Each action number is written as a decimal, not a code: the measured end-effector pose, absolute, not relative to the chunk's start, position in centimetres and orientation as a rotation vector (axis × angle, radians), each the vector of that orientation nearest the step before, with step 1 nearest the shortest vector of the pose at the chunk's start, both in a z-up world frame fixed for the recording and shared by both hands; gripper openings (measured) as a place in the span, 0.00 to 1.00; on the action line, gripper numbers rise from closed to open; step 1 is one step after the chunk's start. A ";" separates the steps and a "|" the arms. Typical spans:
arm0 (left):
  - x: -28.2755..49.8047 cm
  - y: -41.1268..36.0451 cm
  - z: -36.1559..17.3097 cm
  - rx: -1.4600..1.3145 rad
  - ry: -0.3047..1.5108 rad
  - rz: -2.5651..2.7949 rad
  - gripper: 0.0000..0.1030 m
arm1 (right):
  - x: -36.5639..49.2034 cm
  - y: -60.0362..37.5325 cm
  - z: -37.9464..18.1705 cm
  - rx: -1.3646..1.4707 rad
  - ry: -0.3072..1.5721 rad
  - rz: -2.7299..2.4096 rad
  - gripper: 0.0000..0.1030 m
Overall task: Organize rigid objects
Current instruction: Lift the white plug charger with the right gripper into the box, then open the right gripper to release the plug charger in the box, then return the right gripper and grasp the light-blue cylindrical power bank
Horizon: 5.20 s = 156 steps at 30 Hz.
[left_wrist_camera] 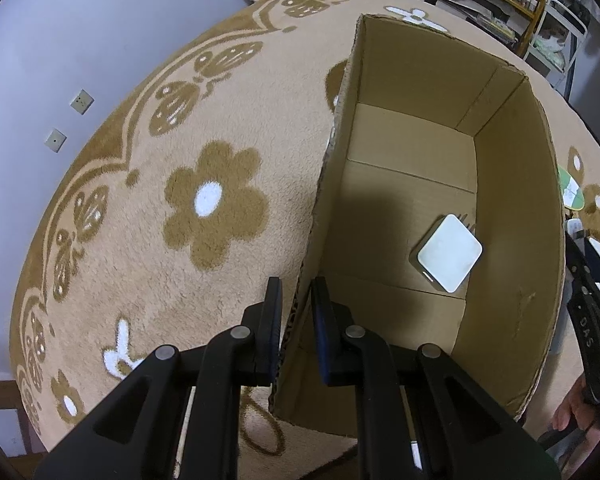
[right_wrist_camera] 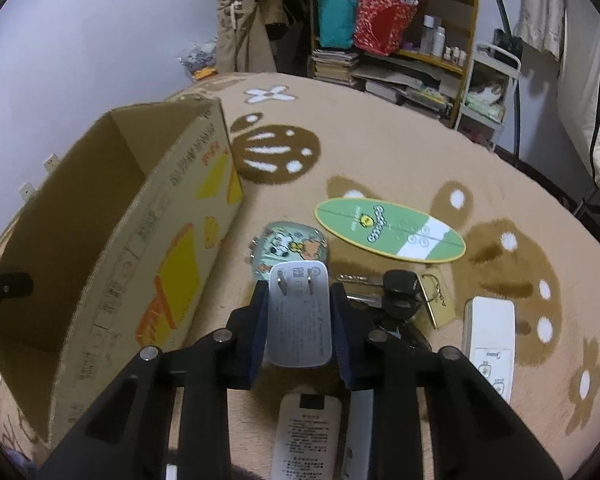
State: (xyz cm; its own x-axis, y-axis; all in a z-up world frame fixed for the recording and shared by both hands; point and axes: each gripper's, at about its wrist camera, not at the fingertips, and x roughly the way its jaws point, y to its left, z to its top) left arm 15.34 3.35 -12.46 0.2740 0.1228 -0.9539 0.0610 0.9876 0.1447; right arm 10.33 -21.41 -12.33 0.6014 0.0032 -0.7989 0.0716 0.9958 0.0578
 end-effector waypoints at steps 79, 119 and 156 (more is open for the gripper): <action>15.1 3.7 -12.3 0.117 1.292 0.012 0.11 | 11.9 -13.5 -8.4 0.186 0.874 0.264 0.31; 15.2 3.6 -12.0 0.121 1.290 0.014 0.10 | 7.7 -23.9 -9.4 0.255 1.042 0.062 1.00; 15.1 4.0 -11.9 0.096 1.287 -0.005 0.09 | 9.6 -26.0 -18.0 0.281 1.248 -0.184 0.32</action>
State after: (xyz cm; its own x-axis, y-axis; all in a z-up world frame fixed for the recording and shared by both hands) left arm 15.08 4.03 -11.88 0.2809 0.0502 -0.9584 0.0575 0.9960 0.0690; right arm 9.64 -26.01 -18.01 0.3089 0.0155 -0.9510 0.2892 0.9510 0.1095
